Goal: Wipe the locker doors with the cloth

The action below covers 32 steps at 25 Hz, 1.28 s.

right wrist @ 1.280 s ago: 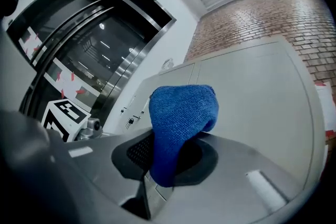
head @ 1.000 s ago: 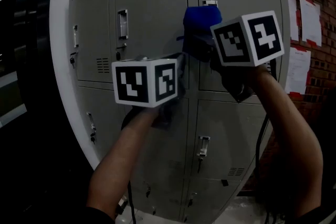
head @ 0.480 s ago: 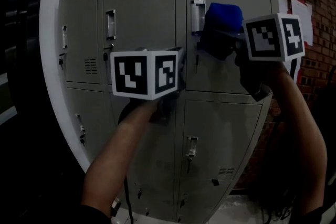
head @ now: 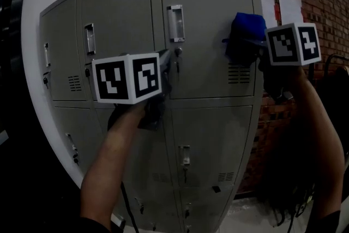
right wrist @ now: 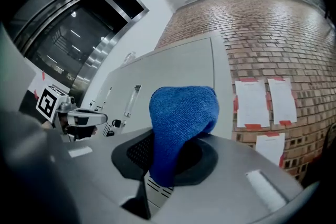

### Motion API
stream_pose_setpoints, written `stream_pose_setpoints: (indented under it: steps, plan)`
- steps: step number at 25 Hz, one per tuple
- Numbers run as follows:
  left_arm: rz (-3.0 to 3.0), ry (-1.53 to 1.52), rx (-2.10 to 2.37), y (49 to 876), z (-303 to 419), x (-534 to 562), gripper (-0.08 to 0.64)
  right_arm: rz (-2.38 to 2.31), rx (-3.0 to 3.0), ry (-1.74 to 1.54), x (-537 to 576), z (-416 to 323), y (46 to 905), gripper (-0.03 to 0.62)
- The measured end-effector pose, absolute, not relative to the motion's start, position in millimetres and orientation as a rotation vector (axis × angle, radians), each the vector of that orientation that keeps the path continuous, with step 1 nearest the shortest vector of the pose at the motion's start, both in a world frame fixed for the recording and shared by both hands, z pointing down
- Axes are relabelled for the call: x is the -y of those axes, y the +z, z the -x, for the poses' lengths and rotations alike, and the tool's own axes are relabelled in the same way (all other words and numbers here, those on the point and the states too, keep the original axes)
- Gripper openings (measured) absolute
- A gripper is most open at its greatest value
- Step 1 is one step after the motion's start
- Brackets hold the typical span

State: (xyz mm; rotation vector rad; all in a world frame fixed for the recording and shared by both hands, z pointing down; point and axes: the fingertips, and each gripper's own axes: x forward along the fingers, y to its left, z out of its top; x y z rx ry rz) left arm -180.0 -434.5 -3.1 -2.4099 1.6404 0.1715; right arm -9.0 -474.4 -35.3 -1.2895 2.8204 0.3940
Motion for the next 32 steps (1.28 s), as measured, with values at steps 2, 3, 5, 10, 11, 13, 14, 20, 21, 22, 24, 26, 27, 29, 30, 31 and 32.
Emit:
stream_pose_setpoints:
  steps: [2,3,5,10,11,13,14,20,21,22,24,26,27,29,30,31,32]
  plan:
    - [2.414,0.175,-1.638,-3,180,435,0.004,1.337,-2.796,0.384,478,-8,-35,0.066]
    - [2.416,0.176,-1.637,-3,180,434,0.003,1.359,-2.785,0.379,479,-15,-36,0.066]
    - [2.418,0.179,-1.635,-2,180,434,0.004,1.392,-2.770,0.369,482,-25,-36,0.066]
    - [2.430,0.176,-1.621,-1,177,434,0.005,1.317,-2.794,0.381,463,-8,-41,0.066]
    - [2.434,0.179,-1.618,0,176,434,0.003,1.248,-2.809,0.385,452,5,-47,0.066]
    - [2.435,0.178,-1.616,0,176,434,0.003,1.095,-2.834,0.397,427,39,-61,0.067]
    - [2.432,0.175,-1.617,0,177,434,0.005,1.034,-2.844,0.417,417,58,-68,0.066]
    - [2.418,0.171,-1.620,7,189,425,0.005,0.884,-2.921,0.561,398,152,-89,0.067]
    - [2.414,0.170,-1.621,8,192,423,0.005,0.885,-2.932,0.572,400,165,-91,0.067]
    - [2.411,0.170,-1.621,9,194,421,0.003,0.890,-2.939,0.579,403,175,-94,0.067]
    - [2.405,0.171,-1.618,11,197,418,0.003,0.901,-2.952,0.584,409,192,-99,0.067]
    - [2.394,0.178,-1.616,11,200,415,0.003,0.911,-2.967,0.593,415,205,-104,0.067]
    - [2.388,0.181,-1.616,11,201,413,0.004,0.920,-2.972,0.599,419,210,-108,0.067]
    - [2.383,0.182,-1.616,10,201,413,0.005,0.940,-2.974,0.594,426,215,-115,0.067]
    - [2.382,0.180,-1.617,10,201,413,0.005,0.949,-2.972,0.584,429,216,-119,0.067]
    - [2.382,0.178,-1.617,10,200,413,0.005,0.957,-2.968,0.574,432,216,-122,0.067]
    - [2.382,0.177,-1.617,10,200,414,0.003,0.967,-2.965,0.566,434,215,-125,0.067]
